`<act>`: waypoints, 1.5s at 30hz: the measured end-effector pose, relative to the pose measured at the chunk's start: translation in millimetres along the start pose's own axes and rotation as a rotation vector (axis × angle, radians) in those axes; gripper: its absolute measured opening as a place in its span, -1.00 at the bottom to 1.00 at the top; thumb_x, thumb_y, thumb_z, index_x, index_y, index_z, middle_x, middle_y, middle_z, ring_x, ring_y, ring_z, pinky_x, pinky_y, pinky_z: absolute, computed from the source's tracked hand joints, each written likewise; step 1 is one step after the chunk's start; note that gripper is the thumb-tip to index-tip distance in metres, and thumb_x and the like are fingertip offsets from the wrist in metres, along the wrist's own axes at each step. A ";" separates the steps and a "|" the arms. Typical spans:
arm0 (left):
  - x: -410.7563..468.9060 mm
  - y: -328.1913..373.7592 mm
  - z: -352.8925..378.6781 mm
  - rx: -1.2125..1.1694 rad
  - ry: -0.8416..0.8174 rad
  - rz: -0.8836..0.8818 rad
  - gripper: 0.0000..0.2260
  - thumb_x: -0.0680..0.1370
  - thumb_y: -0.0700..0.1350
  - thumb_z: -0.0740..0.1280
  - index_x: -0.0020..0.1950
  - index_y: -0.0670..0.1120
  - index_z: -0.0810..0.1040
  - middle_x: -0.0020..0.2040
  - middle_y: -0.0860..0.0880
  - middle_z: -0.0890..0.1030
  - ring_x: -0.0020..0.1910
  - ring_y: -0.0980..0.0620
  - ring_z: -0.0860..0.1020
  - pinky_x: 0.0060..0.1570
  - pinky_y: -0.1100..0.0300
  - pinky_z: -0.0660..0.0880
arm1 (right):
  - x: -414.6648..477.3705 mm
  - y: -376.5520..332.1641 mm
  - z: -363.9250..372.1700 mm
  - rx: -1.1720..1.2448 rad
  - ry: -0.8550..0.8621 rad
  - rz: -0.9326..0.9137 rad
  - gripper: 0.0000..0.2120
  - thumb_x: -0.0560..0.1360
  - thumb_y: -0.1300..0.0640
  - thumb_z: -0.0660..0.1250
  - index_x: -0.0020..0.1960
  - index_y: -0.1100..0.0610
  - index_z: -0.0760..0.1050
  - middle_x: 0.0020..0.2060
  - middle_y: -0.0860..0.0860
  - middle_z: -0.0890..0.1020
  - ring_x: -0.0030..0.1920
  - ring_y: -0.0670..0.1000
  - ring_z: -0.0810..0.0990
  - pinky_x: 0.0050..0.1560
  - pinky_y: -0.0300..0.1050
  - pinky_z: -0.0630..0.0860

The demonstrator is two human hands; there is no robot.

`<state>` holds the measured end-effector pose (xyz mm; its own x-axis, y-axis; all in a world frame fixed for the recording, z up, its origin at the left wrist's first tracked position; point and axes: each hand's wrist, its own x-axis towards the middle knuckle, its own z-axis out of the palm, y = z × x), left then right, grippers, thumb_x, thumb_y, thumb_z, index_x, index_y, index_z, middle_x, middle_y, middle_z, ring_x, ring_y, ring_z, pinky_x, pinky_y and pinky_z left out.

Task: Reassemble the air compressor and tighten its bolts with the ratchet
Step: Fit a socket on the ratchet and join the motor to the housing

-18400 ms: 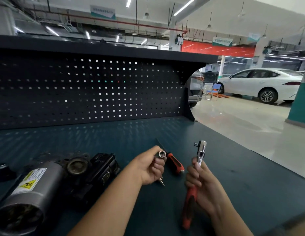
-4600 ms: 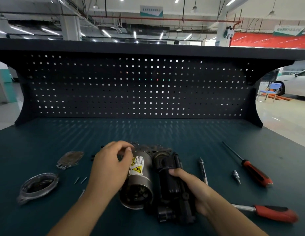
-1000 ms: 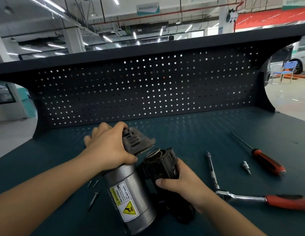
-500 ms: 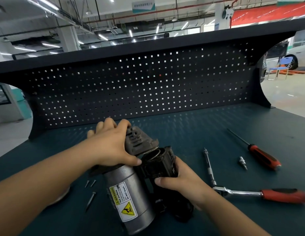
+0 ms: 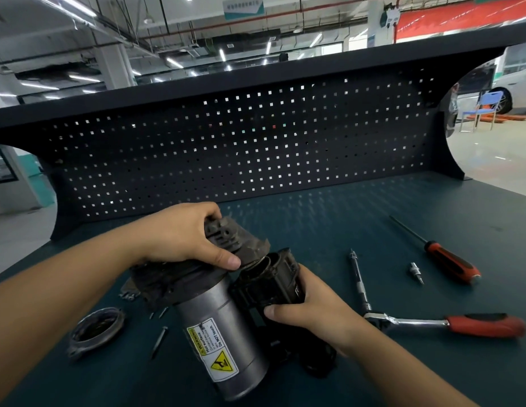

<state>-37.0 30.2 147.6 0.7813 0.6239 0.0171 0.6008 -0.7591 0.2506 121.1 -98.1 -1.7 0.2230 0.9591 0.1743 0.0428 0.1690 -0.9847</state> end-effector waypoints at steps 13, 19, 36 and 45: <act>-12.1 12.2 10.9 0.003 0.100 -0.018 -0.25 -0.07 0.50 0.30 -0.02 0.10 0.43 -0.10 0.11 0.57 -0.14 0.13 0.54 -0.09 0.05 0.53 | -13.2 0.0 2.3 0.043 -0.031 -0.015 -0.47 0.25 0.16 0.50 0.19 0.06 0.46 0.00 -0.02 0.67 0.02 -0.07 0.65 0.01 -0.20 0.56; -2.3 17.1 11.2 -0.002 0.060 0.013 -0.30 -0.02 0.50 0.28 -0.05 0.09 0.45 -0.12 0.04 0.59 -0.16 0.06 0.55 -0.13 0.04 0.50 | -12.0 -4.5 0.7 0.083 -0.039 0.007 -0.44 0.26 0.11 0.51 0.24 0.08 0.45 0.08 0.05 0.66 0.11 0.03 0.64 0.15 -0.05 0.55; -12.8 -2.2 15.2 -0.274 0.179 -0.042 -0.32 -0.01 0.42 0.40 -0.05 0.05 0.52 -0.15 -0.02 0.66 -0.16 0.01 0.62 -0.05 -0.05 0.54 | 0.1 -21.9 9.3 -0.088 0.001 -0.043 -0.47 0.15 -0.16 0.51 0.07 -0.04 0.52 -0.03 -0.12 0.69 -0.01 -0.12 0.66 0.00 -0.19 0.56; -32.7 8.9 77.6 -0.781 0.505 -0.017 -0.46 0.04 0.28 0.45 -0.10 0.04 0.53 -0.17 0.17 0.66 -0.24 0.20 0.62 -0.18 0.12 0.53 | -6.6 -81.4 -34.6 -0.759 -0.067 -0.033 -0.52 0.21 -0.23 0.53 -0.01 -0.08 0.41 -0.14 -0.14 0.60 -0.18 -0.22 0.58 -0.22 -0.35 0.52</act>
<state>-44.1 -11.4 74.1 0.4964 0.7801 0.3808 0.1837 -0.5232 0.8322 149.9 -126.0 77.3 0.1515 0.9720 0.1796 0.7118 0.0188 -0.7021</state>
